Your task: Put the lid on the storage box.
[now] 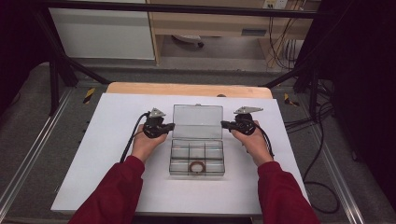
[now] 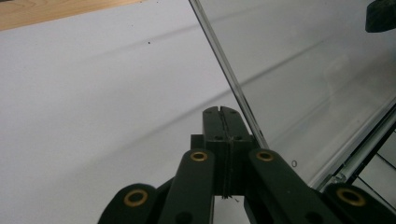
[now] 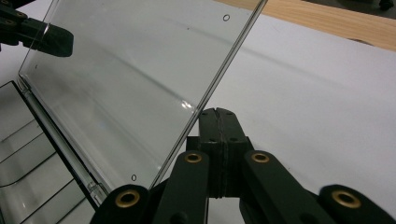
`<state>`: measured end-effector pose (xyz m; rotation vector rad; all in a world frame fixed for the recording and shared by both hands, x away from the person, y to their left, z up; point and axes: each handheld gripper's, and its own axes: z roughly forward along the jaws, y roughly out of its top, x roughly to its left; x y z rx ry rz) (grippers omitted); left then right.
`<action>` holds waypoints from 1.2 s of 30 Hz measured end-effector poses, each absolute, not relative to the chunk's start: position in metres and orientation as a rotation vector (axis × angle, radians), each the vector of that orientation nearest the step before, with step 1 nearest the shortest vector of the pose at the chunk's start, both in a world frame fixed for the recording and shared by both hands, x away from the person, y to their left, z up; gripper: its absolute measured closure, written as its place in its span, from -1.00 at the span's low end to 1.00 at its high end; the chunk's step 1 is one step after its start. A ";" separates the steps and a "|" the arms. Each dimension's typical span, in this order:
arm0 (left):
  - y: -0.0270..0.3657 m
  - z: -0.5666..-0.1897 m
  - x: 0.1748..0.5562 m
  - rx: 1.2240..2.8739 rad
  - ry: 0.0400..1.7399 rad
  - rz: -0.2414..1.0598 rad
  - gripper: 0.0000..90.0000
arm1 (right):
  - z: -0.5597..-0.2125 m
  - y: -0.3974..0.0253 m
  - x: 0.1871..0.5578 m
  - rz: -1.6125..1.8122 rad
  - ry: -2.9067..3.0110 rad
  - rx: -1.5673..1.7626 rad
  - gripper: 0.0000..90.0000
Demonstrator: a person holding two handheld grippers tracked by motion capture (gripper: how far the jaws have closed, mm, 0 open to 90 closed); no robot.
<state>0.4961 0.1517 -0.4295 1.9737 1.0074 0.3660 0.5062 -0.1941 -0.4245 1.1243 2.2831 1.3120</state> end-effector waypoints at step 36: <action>0.156 -0.405 0.489 1.953 0.987 0.392 1.00 | -0.398 -0.198 0.500 1.319 2.278 1.068 1.00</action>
